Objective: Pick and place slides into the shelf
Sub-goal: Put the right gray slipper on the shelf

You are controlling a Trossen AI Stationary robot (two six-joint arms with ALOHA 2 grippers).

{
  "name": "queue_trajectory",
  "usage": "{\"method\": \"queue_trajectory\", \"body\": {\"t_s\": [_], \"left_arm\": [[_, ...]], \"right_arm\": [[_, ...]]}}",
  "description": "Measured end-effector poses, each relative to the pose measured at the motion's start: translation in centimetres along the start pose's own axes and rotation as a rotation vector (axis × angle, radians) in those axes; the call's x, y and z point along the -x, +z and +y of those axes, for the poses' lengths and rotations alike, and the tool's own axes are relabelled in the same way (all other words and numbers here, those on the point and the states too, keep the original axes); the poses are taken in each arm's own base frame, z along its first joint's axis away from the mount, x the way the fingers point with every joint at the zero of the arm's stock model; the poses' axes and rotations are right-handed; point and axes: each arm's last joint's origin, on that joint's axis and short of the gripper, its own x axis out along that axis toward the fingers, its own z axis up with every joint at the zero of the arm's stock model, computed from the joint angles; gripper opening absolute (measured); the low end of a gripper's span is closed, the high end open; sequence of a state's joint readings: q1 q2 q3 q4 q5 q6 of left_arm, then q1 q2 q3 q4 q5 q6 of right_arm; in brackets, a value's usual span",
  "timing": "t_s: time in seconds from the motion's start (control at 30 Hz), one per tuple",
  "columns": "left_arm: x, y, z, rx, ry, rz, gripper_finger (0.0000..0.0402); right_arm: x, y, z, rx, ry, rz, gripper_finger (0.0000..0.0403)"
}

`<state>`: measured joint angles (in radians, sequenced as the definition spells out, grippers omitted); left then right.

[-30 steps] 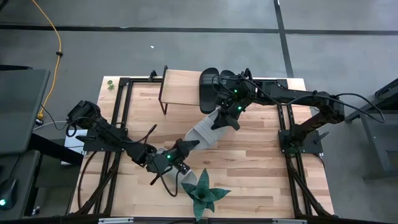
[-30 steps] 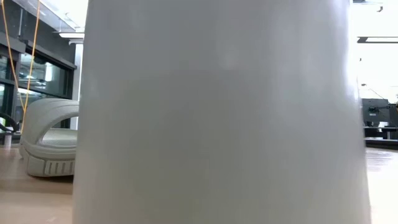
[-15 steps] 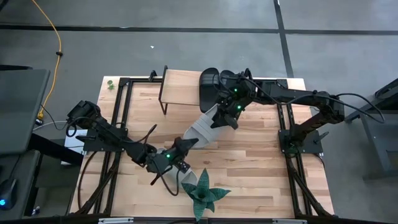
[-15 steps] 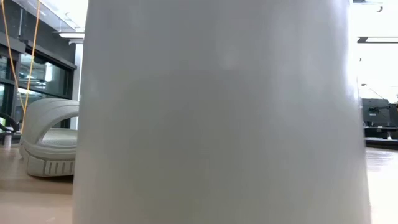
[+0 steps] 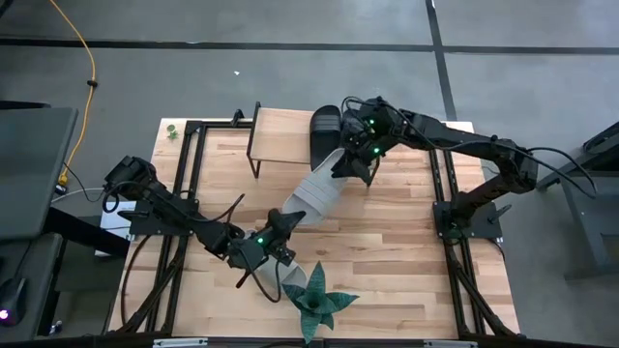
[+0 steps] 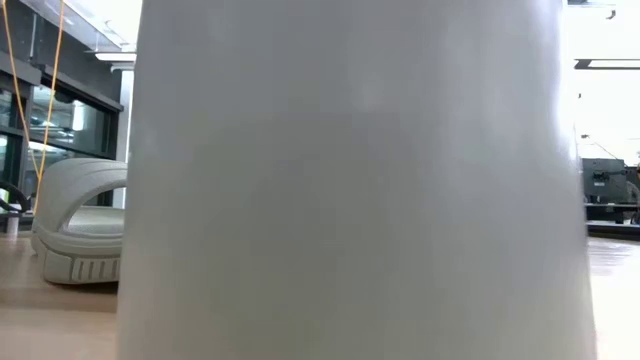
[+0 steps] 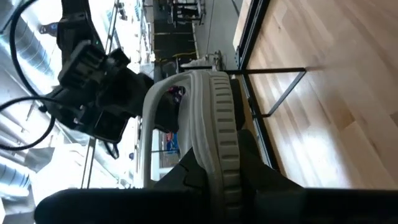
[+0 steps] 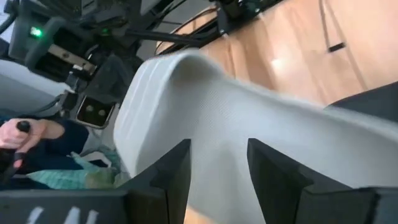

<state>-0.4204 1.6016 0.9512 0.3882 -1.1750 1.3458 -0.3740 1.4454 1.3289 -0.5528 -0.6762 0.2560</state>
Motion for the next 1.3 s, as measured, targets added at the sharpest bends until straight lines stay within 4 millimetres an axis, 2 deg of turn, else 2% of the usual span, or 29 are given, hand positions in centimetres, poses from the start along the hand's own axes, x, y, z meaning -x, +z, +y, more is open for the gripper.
{"method": "queue_trajectory", "body": {"t_s": [0.33,0.6,0.83,1.03,1.3], "left_arm": [[0.8,0.1,-0.2,0.062,0.008,0.044,0.002],[0.8,-0.3,-0.6,0.12,0.03,0.153,0.002],[0.4,-0.7,-0.6,0.174,0.058,0.228,0.002],[-1.4,-1.9,-0.9,0.21,0.067,0.31,0.002],[-4.0,-4.1,-0.8,0.232,0.112,0.478,0.0019]], "right_arm": [[1.7,0.6,-0.6,0.087,-0.185,-0.093,0.0147],[2.3,0.4,1.1,0.235,-0.391,-0.15,0.0147],[0.6,-0.2,3.6,0.342,-0.445,-0.141,0.0147],[-1.1,-1.3,6.5,0.442,-0.468,-0.133,0.0147],[-3.2,-4.0,11.3,0.565,-0.549,-0.133,0.0147]]}}
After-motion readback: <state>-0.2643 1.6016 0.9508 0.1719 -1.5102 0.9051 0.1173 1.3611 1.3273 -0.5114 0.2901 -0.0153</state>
